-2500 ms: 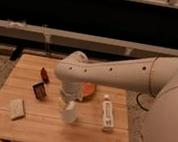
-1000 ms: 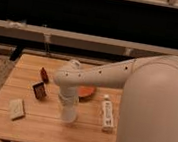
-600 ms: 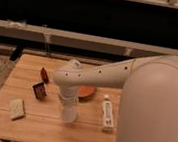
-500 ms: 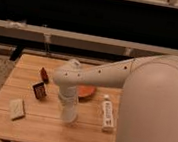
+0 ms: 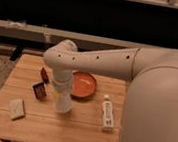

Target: Place the ceramic cup over the eraser

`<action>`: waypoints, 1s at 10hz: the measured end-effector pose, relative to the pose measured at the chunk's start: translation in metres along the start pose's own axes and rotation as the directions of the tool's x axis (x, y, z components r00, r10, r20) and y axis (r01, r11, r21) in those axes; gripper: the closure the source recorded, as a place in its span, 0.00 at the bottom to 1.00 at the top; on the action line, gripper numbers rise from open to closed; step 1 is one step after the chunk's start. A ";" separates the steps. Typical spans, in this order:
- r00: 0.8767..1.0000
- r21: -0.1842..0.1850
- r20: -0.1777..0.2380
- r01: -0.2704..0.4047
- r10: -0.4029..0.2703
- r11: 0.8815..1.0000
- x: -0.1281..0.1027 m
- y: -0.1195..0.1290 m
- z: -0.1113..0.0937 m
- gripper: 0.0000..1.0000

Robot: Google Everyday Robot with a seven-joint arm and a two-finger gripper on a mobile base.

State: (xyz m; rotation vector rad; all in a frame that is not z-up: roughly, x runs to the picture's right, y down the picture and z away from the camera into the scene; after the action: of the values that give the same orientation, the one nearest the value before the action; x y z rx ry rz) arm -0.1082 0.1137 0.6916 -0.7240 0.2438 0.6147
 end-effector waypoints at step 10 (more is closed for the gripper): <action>0.962 0.056 0.098 0.249 -0.254 0.967 -0.092 0.054 -0.066 1.00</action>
State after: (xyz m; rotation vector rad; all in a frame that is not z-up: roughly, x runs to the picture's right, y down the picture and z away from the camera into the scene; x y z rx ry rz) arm -0.2143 0.0601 0.6515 -0.6660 0.0661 0.4018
